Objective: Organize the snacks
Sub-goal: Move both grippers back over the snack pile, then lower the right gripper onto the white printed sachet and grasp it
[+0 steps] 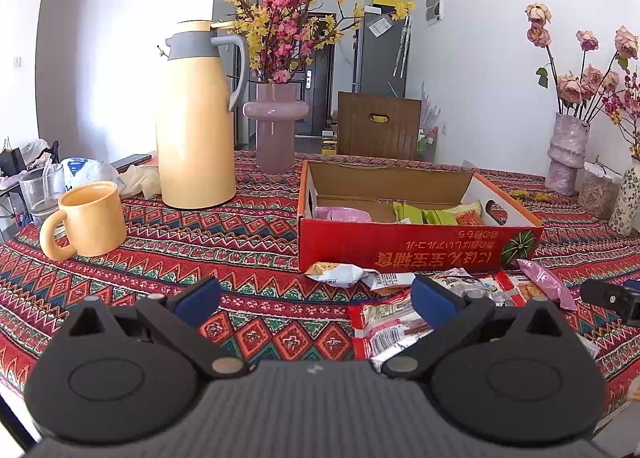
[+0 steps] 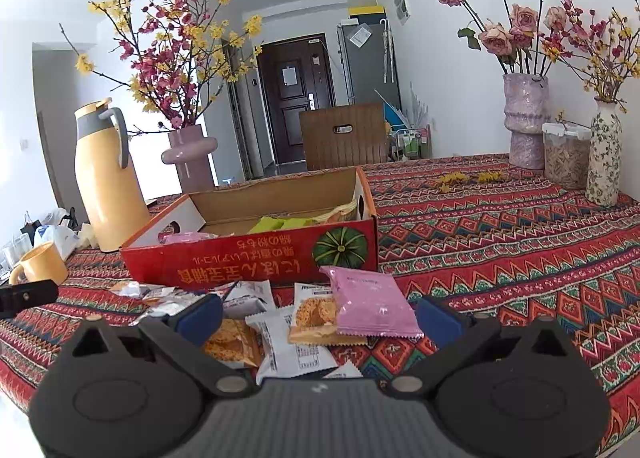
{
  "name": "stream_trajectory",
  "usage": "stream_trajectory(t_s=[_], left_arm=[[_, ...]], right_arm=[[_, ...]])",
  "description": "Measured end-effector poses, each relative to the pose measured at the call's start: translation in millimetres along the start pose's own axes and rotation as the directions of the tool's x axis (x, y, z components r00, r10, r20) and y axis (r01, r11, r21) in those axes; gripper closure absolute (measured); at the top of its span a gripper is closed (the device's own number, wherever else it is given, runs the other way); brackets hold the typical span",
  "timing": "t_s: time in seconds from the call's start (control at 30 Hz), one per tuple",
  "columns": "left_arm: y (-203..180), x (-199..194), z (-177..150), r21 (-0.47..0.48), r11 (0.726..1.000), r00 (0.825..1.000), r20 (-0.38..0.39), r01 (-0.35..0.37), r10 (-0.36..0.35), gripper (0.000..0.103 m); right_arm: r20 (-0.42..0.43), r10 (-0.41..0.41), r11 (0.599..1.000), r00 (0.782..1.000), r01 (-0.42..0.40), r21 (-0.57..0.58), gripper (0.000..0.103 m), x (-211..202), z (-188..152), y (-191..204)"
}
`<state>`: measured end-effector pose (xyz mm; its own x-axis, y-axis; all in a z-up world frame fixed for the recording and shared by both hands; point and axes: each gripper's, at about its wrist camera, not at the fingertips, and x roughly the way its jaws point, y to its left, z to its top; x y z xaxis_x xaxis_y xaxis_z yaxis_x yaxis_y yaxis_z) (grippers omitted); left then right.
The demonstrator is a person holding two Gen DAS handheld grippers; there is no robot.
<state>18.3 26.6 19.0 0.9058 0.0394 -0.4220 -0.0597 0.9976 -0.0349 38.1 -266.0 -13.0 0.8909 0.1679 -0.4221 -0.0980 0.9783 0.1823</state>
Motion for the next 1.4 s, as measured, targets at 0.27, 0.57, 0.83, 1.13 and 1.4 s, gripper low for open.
stream_trajectory(t_s=[0.27, 0.57, 0.83, 1.13, 1.4], left_arm=[[4.0, -2.1, -12.7, 0.003, 1.000, 1.000, -0.020, 0.009, -0.009, 0.000], [4.2, -2.4, -18.9, 0.019, 1.000, 0.999, -0.035, 0.024, -0.023, 0.000], [-1.6, 9.7, -25.7, 0.027, 0.999, 0.997, -0.073, 0.034, -0.032, 0.000], [-4.4, 17.3, -31.9, 0.028, 0.998, 0.994, -0.100, 0.047, -0.044, 0.000], [-2.1, 17.4, -33.4, 0.022, 0.999, 0.993, -0.111, 0.048, -0.045, 0.000]], right_arm=[[-0.040, -0.020, 1.000, 0.999, 0.020, -0.010, 0.000, 3.3, -9.0, -1.6], [-0.085, -0.012, 0.999, 0.996, 0.009, -0.035, 0.000, 9.3, -17.7, 8.8], [-0.127, 0.000, 0.999, 0.992, -0.005, -0.043, 0.000, 19.6, -27.7, 9.6], [-0.188, -0.042, 0.997, 0.981, 0.028, -0.075, 0.000, 36.7, -41.6, 7.9], [-0.165, -0.082, 0.990, 0.983, 0.061, -0.129, 0.000, 40.8, -49.8, 10.5]])
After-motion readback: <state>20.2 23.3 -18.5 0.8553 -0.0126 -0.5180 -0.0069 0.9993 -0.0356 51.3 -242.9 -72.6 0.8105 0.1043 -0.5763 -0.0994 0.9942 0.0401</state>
